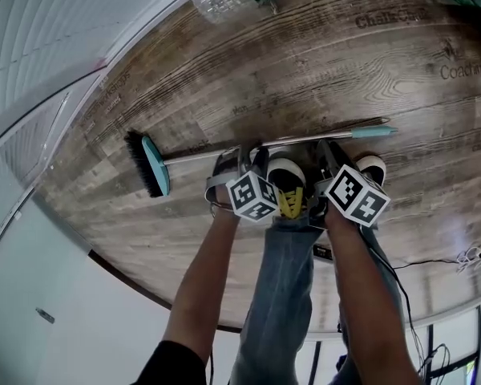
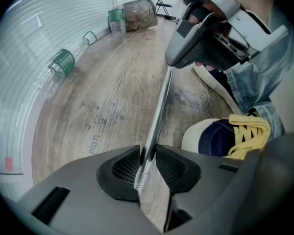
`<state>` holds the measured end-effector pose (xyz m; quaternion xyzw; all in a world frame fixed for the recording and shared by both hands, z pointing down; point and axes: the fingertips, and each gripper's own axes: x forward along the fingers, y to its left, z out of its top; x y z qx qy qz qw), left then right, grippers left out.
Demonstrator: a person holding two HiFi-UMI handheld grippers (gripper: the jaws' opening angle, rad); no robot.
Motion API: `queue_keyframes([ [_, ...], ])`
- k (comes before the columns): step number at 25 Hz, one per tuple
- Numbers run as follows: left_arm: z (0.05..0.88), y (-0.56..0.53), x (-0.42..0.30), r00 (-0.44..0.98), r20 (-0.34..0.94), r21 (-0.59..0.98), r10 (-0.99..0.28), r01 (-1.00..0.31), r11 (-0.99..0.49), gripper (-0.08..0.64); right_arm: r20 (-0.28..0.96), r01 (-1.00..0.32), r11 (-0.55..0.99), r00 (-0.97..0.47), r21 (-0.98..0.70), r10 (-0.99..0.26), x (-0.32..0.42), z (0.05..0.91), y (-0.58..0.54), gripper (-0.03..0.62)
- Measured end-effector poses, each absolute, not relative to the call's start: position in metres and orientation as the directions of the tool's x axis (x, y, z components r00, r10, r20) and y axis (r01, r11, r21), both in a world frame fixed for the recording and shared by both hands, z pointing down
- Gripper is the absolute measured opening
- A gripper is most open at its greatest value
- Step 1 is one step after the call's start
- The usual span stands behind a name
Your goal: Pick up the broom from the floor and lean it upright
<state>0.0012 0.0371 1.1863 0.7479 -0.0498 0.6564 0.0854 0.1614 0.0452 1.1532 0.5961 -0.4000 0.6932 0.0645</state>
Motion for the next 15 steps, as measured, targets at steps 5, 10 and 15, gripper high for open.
queue_keyframes([
  [5, 1.170, 0.023, 0.007, 0.175, 0.984, 0.041, 0.001, -0.222, -0.974, 0.114, 0.866, -0.576, -0.654, -0.242, -0.491, -0.438, 0.168, 1.139, 0.024, 0.123],
  [10, 1.148, 0.005, 0.011, 0.214, 0.976, 0.030, -0.028, -0.265, -0.964, 0.110, 0.856, -0.552, -0.668, -0.196, -0.500, -0.479, 0.180, 1.116, -0.001, 0.123],
  [15, 1.113, -0.016, 0.011, 0.243, 0.968, 0.010, -0.071, -0.318, -0.948, 0.106, 0.816, -0.549, -0.627, -0.204, -0.553, -0.541, 0.175, 1.077, -0.037, 0.124],
])
